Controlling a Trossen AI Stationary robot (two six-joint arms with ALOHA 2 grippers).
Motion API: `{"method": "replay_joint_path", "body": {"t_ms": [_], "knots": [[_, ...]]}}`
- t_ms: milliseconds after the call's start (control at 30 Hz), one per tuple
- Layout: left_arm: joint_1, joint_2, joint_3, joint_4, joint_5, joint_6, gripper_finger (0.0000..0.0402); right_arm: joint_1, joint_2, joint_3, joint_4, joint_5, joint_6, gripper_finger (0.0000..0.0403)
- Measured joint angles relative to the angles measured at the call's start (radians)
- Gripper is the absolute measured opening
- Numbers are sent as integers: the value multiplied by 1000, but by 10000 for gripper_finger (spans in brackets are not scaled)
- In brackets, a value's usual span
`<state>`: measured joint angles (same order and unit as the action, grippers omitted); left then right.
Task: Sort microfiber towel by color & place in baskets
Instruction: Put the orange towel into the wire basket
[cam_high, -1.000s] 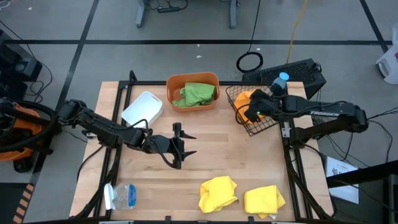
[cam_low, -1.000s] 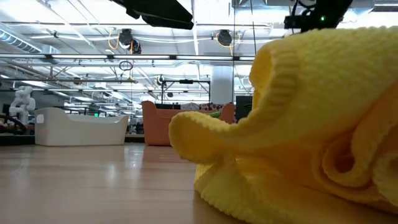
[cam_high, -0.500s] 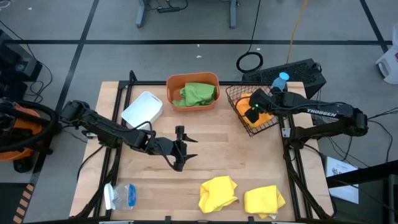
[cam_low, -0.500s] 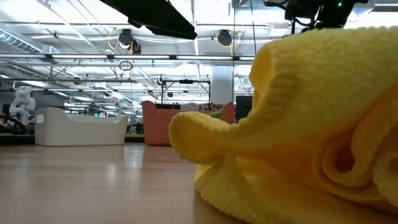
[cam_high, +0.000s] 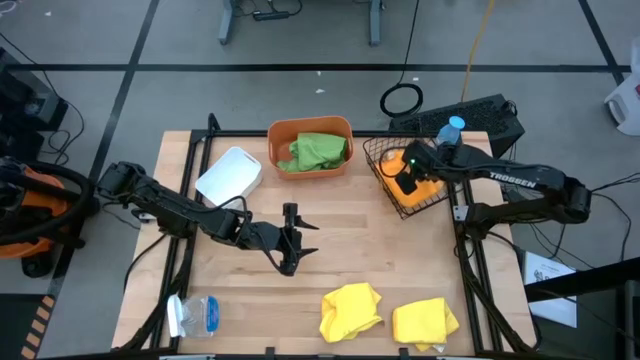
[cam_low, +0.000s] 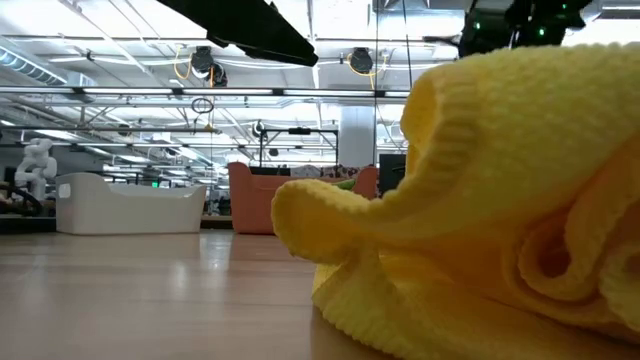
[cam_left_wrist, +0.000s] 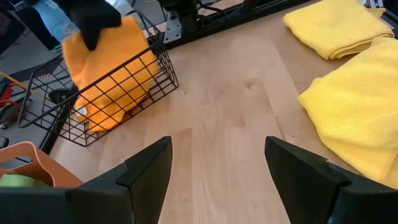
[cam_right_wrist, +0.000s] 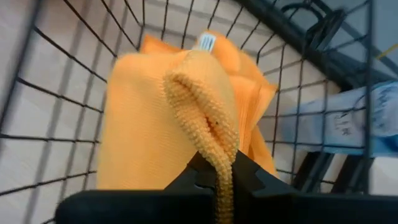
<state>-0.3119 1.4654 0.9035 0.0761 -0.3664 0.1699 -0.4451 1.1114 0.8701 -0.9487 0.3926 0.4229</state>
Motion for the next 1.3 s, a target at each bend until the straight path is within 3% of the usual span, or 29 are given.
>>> {"method": "replay_joint_path", "body": {"t_ms": [333,700,933,1167,1300], "knots": [[0,0,0,24,0,0,263,-85,0,-169,174,-142,-39,0],[0,0,0,22,0,-5,263,-125,0,-213,198,-156,-44,12],[-3,0,0,20,0,-6,263,-125,-5,-183,173,-156,-34,76],[-3,0,0,20,0,-6,263,-124,-5,-43,-29,-147,-3,157],[-3,0,0,20,0,-6,263,-123,-5,57,-167,-65,19,199]]}}
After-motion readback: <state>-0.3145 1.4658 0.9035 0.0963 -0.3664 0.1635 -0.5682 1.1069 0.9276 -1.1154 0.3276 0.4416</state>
